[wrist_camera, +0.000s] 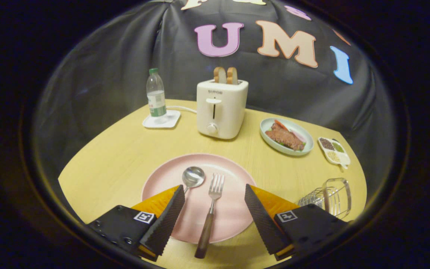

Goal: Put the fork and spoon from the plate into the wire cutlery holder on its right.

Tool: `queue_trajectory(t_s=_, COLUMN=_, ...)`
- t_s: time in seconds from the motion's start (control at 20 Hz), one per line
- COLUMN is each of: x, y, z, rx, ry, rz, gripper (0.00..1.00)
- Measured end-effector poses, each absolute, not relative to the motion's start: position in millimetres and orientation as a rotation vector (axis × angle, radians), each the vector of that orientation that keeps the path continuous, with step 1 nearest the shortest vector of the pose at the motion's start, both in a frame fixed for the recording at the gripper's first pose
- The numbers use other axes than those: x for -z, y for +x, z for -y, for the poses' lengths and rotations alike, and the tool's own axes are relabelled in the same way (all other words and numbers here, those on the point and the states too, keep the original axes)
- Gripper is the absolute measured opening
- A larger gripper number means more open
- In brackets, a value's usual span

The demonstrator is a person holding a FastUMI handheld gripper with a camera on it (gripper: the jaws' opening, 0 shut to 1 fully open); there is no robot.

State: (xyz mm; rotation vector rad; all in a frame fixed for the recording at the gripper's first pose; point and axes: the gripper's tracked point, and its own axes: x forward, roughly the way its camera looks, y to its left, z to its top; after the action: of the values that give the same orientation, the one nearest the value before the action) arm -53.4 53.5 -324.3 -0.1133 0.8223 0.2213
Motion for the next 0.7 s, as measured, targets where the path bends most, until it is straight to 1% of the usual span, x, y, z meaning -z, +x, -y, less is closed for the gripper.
queue_trajectory(t_s=0.05, x=331.6, y=-55.7, z=-53.2, rx=-0.218, ry=-0.123, rz=-0.844, gripper=0.96)
queue_trajectory(t_s=0.3, x=357.9, y=-66.9, z=-49.7, rx=-0.213, ry=-0.151, rz=-0.937, gripper=0.64)
queue_trajectory(t_s=0.65, x=368.3, y=-70.6, z=-53.5, rx=-0.206, ry=-0.149, rz=-0.977, gripper=0.2)
queue_trajectory(t_s=0.7, x=369.5, y=-69.7, z=-55.1, rx=-0.209, ry=-0.139, rz=-0.986, gripper=0.2)
